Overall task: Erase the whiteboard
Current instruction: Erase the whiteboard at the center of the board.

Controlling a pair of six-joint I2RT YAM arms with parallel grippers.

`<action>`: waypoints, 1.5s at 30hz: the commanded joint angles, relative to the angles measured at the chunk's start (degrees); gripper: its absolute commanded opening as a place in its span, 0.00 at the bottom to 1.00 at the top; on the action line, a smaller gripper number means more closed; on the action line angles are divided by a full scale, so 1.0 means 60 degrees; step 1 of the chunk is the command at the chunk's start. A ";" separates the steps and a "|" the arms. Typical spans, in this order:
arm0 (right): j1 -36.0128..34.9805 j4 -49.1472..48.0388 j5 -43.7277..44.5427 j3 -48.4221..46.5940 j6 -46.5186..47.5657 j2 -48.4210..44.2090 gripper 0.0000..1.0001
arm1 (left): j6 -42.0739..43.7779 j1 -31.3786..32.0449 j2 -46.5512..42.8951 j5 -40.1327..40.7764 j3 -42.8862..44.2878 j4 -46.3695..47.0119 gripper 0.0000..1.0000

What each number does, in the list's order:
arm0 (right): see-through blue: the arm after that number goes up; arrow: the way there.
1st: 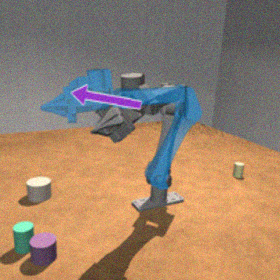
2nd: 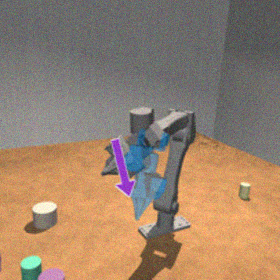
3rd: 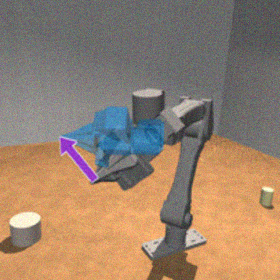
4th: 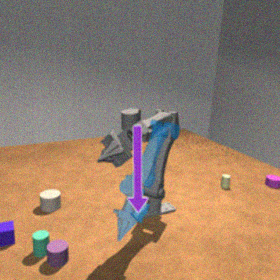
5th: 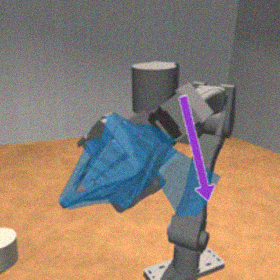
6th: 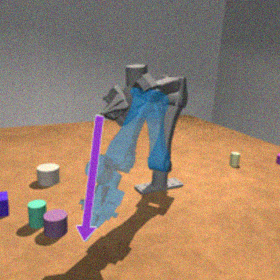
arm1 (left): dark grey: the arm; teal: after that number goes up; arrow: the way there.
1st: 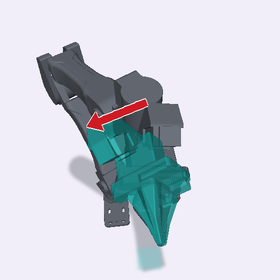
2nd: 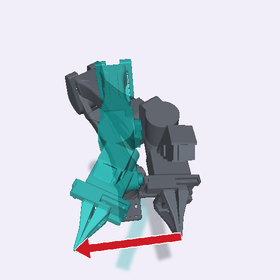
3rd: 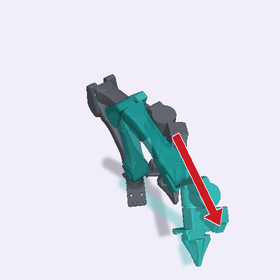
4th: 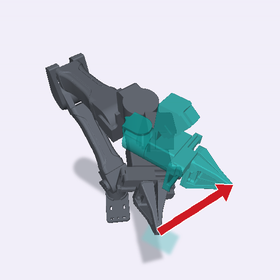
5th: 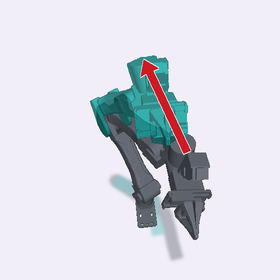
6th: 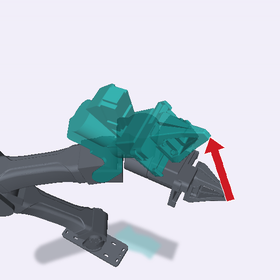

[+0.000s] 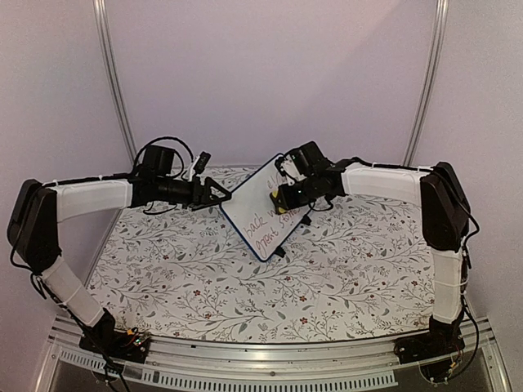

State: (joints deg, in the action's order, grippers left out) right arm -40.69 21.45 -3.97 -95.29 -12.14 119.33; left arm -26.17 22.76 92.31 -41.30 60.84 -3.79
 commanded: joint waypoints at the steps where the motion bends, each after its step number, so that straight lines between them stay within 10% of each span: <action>1: 0.0028 0.0017 0.0299 0.0205 0.0133 -0.1017 0.15 | 0.0345 -0.0143 -0.0332 0.0515 0.0184 -0.0115 0.79; 23: 0.0028 -0.0133 0.1522 0.0699 0.0364 -0.2217 0.16 | 0.0950 0.0580 0.2922 0.2099 0.4830 -0.3575 0.77; 45: 0.0043 -0.0016 0.1544 0.0871 0.0100 -0.2149 0.17 | 0.1169 0.1200 0.3291 0.1932 0.5347 -0.4046 0.27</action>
State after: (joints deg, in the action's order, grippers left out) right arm -40.69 21.43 4.49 -91.05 -10.74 108.16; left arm -19.97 28.73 112.66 -29.65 91.70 -26.22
